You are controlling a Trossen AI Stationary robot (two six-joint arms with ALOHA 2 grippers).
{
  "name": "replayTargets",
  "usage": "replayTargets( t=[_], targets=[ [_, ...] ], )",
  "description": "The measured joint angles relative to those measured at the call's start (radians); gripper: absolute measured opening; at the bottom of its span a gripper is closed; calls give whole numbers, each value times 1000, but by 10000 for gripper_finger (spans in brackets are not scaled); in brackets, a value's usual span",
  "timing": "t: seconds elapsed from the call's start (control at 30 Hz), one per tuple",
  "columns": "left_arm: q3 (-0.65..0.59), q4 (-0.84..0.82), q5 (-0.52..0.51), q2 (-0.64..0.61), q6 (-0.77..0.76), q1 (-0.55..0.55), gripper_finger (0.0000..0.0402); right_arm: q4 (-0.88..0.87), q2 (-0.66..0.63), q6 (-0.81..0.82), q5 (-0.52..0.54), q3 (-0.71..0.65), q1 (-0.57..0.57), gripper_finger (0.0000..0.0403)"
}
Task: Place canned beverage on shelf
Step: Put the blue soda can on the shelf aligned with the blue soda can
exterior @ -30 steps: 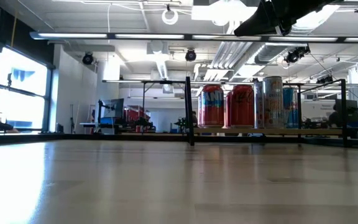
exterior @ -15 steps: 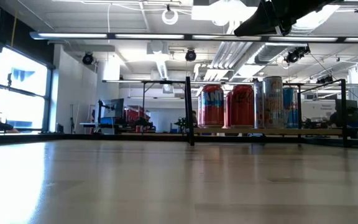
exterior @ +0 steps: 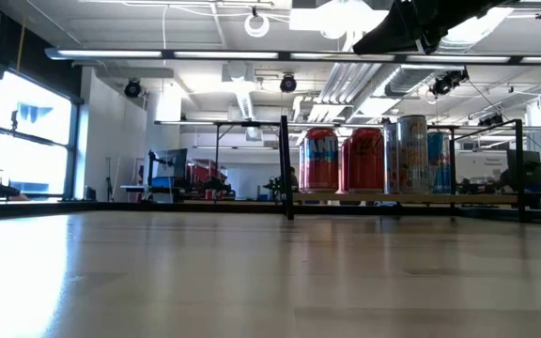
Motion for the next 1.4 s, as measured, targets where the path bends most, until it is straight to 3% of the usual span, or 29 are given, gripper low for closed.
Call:
replayTargets(
  t=[0.1,0.2,0.4,0.53,0.8,1.03,1.17,1.4],
  targets=[
    [0,9,-29,-1,45,11,223,-3,0,0,-5,0,1,0],
    [1,11,-43,-1,131,60,223,-8,0,0,-6,0,19,0],
    [13,26,-87,2,423,264,223,-20,-1,-8,40,0,100,0],
    [47,144,-149,8,632,425,223,-25,-2,-8,82,0,148,0],
    [78,329,-128,4,929,713,223,-80,-4,37,158,0,210,0],
    [82,448,-71,10,1062,865,223,-120,-9,79,181,0,211,0],
    [166,403,-64,58,1127,895,223,-121,-9,78,190,0,212,0],
    [435,222,-73,247,1266,907,223,-127,-9,79,191,0,191,0]
  ],
)
